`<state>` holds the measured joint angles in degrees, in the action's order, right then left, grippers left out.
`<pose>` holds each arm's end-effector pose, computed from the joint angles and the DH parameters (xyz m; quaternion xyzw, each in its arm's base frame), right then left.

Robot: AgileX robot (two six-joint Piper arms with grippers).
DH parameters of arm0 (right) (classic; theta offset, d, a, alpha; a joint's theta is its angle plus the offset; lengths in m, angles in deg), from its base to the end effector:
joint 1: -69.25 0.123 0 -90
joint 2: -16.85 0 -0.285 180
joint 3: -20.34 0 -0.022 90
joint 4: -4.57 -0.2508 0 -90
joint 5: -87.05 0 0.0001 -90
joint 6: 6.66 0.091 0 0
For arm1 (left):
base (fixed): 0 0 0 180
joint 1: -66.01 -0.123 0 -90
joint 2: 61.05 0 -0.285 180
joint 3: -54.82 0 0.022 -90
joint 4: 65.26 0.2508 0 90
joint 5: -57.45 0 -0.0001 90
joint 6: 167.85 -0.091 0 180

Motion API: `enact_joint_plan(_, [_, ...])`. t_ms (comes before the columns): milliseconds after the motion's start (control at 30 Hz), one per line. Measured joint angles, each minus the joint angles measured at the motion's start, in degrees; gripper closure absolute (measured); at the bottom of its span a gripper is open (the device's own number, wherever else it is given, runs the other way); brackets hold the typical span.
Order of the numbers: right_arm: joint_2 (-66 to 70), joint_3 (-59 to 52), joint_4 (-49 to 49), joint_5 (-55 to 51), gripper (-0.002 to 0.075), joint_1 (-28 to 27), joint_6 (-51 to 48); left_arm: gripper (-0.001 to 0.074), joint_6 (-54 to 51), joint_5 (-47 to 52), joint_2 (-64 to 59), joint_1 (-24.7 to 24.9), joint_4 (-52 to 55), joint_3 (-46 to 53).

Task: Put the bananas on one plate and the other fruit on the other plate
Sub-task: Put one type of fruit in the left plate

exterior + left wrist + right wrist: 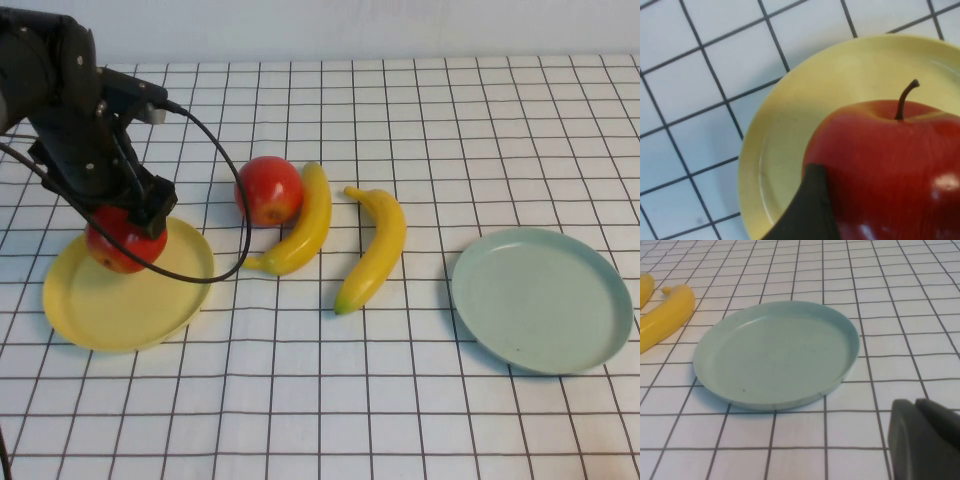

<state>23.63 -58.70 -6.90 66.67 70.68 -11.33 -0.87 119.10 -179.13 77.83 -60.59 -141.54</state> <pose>0.0527 0.0076 0.1720 0.0116 0.7974 0.0671 0.5996 0.4028 -0.0776 0.2581 0.2263 0.9625 0.0398 0.1441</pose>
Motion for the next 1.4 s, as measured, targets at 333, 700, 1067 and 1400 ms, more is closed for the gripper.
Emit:
enact_joint_plan(333, [0.0,0.0,0.0,0.0,0.0743,0.0,0.0,0.0069,1.2,0.7,-0.5,-1.0,0.7,0.0])
enact_joint_plan(700, [0.0,0.0,0.0,0.0,0.0743,0.0,0.0,0.0067,-0.6,4.0,-0.6,-3.8,-4.1,-0.5])
enact_joint_plan(1067, [0.0,0.0,0.0,0.0,0.0743,0.0,0.0,0.0067,-3.7,0.7,-0.7,1.8,-9.4,-14.1])
enact_joint_plan(1400, [0.0,0.0,0.0,0.0,0.0743,0.0,0.0,0.0067,-7.6,-8.5,-7.5,9.3,-10.2,-14.7])
